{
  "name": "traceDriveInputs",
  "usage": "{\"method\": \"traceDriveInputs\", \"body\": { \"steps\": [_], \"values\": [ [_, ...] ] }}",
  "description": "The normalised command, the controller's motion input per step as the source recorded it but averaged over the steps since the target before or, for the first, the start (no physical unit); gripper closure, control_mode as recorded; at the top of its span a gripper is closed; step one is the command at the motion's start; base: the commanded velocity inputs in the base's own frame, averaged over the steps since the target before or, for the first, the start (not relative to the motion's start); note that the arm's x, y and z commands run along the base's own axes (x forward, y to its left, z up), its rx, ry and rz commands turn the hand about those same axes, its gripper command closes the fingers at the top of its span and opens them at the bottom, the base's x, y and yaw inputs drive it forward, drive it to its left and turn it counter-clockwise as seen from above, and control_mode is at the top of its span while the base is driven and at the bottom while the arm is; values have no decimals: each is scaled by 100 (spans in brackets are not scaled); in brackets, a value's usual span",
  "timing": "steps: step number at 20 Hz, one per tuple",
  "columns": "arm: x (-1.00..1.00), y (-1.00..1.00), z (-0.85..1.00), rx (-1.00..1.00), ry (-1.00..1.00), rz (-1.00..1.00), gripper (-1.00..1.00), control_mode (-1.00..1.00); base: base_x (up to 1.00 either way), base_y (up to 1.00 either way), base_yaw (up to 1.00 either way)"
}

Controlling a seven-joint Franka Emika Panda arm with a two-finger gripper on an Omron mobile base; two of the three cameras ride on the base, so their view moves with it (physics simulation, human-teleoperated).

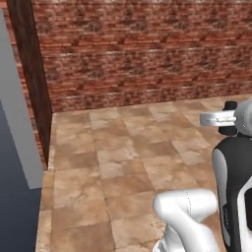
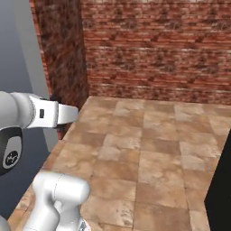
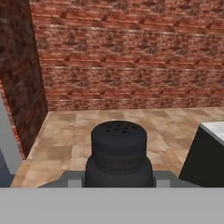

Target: The dining table condiment station is running low on shaker. Refill the condiment station by opening the cabinet and taking the shaker from the cabinet and placing it on the dining table.

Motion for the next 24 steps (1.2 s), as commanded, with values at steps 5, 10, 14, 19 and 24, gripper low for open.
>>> {"method": "traceDriveInputs", "body": {
  "steps": [5,10,14,19,24],
  "values": [
    [0,0,0,0,0,0,100,100,100,46,-39],
    [0,0,0,0,0,0,100,100,100,44,-40],
    [0,0,0,0,0,0,100,100,100,45,-40],
    [0,0,0,0,0,0,100,100,99,41,-40],
    [0,0,0,0,0,0,100,100,88,42,-42]
  ]
}}
